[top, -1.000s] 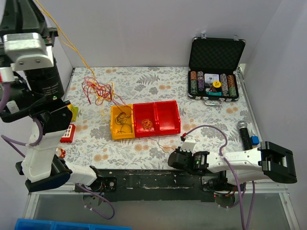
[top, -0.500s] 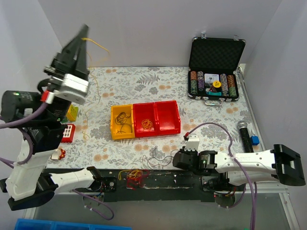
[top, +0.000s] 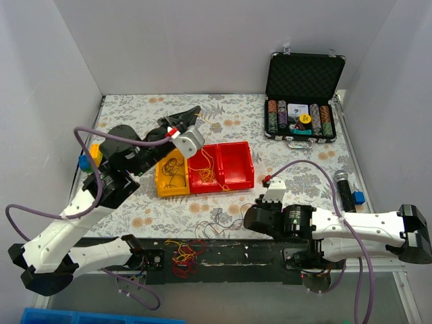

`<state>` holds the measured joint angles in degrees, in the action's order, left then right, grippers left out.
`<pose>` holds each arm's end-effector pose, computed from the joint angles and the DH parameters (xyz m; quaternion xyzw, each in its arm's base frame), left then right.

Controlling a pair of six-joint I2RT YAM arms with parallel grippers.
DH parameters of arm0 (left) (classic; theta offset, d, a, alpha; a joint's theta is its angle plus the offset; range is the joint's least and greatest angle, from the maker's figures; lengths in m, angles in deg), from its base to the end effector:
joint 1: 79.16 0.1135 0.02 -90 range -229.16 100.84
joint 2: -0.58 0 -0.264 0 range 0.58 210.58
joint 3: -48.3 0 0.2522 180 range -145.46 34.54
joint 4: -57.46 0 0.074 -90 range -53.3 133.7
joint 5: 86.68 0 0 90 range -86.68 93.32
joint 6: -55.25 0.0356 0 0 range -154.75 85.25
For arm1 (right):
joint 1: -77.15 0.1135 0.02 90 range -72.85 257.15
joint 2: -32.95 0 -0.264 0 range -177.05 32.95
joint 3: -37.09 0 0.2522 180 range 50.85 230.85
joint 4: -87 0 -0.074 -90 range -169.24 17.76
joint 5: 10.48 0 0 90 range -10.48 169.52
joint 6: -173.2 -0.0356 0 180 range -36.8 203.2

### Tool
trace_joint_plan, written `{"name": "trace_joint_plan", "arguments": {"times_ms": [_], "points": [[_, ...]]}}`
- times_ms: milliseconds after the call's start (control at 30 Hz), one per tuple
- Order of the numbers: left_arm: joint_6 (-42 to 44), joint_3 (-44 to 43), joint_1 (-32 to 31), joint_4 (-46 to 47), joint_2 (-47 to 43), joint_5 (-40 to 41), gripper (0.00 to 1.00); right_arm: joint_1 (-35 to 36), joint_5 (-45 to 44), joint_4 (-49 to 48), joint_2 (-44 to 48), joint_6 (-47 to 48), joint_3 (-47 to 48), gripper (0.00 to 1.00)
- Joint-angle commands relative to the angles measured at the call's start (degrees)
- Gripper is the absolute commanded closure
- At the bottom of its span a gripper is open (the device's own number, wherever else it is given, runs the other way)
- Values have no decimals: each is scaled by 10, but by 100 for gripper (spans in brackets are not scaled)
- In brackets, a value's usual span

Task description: Untangle the cables

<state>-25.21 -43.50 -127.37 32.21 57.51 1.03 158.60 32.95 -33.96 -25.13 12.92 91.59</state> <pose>0.1262 -0.1433 0.4972 0.3249 0.5576 -0.2650 0.7164 0.0519 0.1716 0.2344 0.0063 0.8973 0.1170 0.4255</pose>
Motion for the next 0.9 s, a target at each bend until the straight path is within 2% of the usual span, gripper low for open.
{"name": "trace_joint_plan", "arguments": {"times_ms": [0,233,433,600,867], "points": [[-28,67,-1,104,-4,35,100,2,-24,7,11,-1,1,99],[-13,87,-1,240,42,81,100,2,-18,-19,31,-1,-31,99],[3,47,-1,369,86,107,100,2,-14,-32,25,1,-43,99],[5,27,0,379,108,115,100,2,-9,-48,17,3,-50,99],[0,97,9,405,94,132,100,2,-1,-56,28,3,-64,99]]}}
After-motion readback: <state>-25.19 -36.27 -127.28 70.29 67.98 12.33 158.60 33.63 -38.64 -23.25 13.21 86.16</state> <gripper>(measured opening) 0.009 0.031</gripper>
